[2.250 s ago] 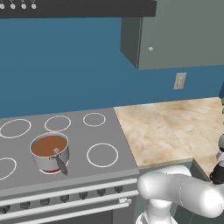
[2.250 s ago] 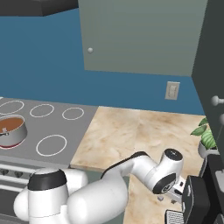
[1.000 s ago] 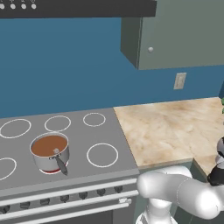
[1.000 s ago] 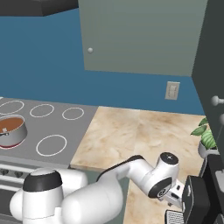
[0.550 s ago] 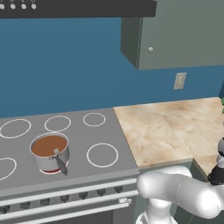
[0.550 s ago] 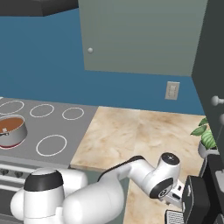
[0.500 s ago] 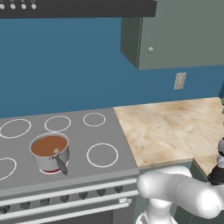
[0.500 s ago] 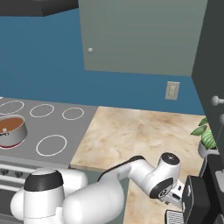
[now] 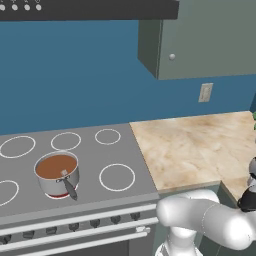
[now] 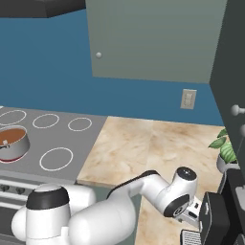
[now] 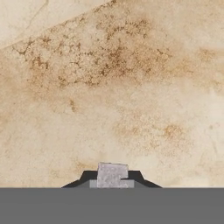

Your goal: Pick up the sugar cube(s) and place them in the saucepan with hot chocolate.

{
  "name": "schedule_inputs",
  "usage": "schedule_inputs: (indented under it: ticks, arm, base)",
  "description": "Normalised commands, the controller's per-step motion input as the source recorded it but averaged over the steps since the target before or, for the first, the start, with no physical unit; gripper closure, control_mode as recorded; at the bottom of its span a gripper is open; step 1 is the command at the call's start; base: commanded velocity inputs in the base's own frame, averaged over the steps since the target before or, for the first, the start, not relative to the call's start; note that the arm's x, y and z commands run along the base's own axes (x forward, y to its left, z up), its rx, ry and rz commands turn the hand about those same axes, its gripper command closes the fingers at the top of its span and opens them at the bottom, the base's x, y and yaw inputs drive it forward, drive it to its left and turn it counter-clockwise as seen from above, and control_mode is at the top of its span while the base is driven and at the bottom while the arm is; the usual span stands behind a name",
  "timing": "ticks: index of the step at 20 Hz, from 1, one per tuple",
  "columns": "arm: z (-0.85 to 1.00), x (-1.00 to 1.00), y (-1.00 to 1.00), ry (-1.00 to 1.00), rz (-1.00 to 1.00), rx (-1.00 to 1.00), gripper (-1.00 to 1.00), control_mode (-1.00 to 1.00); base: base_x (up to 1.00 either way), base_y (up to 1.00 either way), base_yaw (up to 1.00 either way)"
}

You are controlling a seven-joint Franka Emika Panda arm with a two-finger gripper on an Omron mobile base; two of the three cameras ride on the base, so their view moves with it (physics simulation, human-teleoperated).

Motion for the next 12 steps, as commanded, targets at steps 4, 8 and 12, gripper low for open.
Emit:
schedule_inputs:
  ticks: [4, 8, 12]
  arm:
    - [0.25, -0.09, 0.16, -0.06, 0.02, 0.00, 1.00, -1.00]
    - [0.70, -0.25, 0.23, -0.11, 0.03, 0.00, 1.00, -1.00]
    - [0.84, -0.24, 0.47, -0.16, 0.03, 0.00, 1.00, -1.00]
  base:
    - [0.00, 0.00, 0.00]
    - [0.00, 0.00, 0.00]
    - [0.00, 0.00, 0.00]
